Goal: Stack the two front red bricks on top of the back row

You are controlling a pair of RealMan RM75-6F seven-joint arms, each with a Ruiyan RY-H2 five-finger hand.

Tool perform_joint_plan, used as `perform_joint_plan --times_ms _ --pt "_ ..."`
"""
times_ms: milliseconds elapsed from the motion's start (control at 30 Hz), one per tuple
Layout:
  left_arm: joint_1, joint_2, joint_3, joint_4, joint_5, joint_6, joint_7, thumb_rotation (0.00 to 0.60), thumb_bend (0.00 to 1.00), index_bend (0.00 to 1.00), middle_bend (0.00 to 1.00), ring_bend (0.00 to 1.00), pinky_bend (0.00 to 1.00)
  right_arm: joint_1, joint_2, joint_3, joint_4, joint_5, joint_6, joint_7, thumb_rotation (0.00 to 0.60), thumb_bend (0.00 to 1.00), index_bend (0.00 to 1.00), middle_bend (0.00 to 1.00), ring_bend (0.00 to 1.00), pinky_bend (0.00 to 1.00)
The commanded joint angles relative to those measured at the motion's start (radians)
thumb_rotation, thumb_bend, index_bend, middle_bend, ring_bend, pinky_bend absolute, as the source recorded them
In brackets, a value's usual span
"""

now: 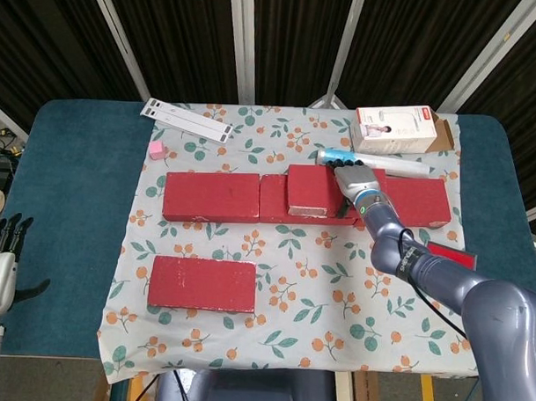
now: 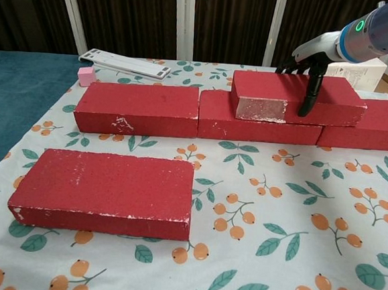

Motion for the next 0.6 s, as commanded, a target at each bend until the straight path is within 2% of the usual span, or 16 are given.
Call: perform_joint_plan --times_ms 33,233,300,433,600 --pt "0.001 0.000 -0.001 0.000 0.000 0.002 -0.001 0.600 0.01 0.09 0.01 0.00 0.13 0.007 0.012 -0.004 -0.013 -0.003 0.002 0.008 0.600 0.07 0.00 0.00 0.00 0.00" --pt "0.002 0.003 0.000 0.000 0.004 0.005 -0.010 0.600 0.01 0.10 0.00 0.00 0.13 0.036 0.074 -0.032 -0.090 0.002 0.015 0.011 0.600 0.07 0.00 0.00 0.00 0.00" --pt "0.003 0.004 0.000 0.000 0.007 0.006 -0.014 0.600 0.01 0.10 0.00 0.00 0.13 0.038 0.094 -0.026 -0.118 -0.003 0.033 0.020 0.600 0.07 0.00 0.00 0.00 0.00" --pt "0.007 0.006 0.000 0.001 0.013 0.014 -0.027 0.600 0.01 0.09 0.00 0.00 0.13 0.014 0.154 0.023 -0.209 -0.064 0.112 0.064 0.600 0.07 0.00 0.00 0.00 0.00" --pt "0.012 0.016 0.005 -0.002 0.030 0.021 -0.049 0.600 0.01 0.09 0.00 0.00 0.13 -0.092 0.293 0.081 -0.440 -0.229 0.283 0.145 0.600 0.07 0.00 0.00 0.00 0.00"
